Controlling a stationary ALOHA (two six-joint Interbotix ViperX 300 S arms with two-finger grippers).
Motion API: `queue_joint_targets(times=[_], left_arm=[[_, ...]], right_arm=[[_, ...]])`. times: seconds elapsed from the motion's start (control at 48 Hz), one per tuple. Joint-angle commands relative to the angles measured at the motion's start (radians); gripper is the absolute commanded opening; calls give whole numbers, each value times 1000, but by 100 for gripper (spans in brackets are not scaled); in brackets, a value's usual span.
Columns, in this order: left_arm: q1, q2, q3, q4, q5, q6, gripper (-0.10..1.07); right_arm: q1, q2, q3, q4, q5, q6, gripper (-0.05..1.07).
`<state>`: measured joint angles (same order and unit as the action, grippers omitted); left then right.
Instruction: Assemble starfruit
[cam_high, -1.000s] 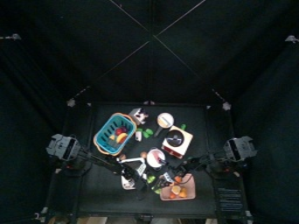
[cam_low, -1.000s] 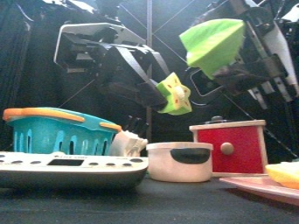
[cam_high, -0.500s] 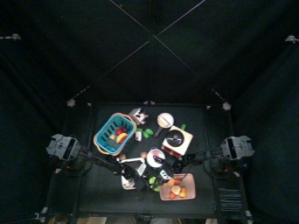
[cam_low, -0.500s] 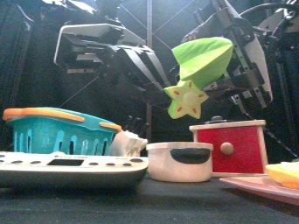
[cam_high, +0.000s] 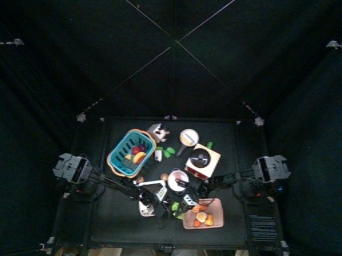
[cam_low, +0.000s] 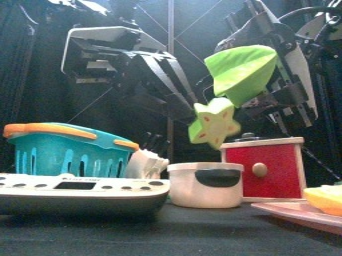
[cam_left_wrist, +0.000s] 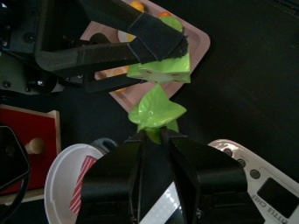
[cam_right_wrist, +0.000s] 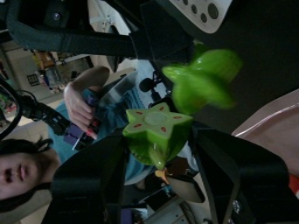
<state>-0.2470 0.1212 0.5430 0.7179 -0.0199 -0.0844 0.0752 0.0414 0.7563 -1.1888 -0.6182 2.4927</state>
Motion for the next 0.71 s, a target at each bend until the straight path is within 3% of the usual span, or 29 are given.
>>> queue_joint_targets(times=[0.0,0.333,0.688], left_arm=[[0,-17,-9,-11,-2,-3,67],[8,-21,35,-114,-2,2,89],[-14,37,9,-170,-46,-14,90]], right_arm=[[-6,-23,-6,0,-3,-3,65],[-5,-100,67,-14,21,-11,65],[41,-264,215,23,195,-6,65]])
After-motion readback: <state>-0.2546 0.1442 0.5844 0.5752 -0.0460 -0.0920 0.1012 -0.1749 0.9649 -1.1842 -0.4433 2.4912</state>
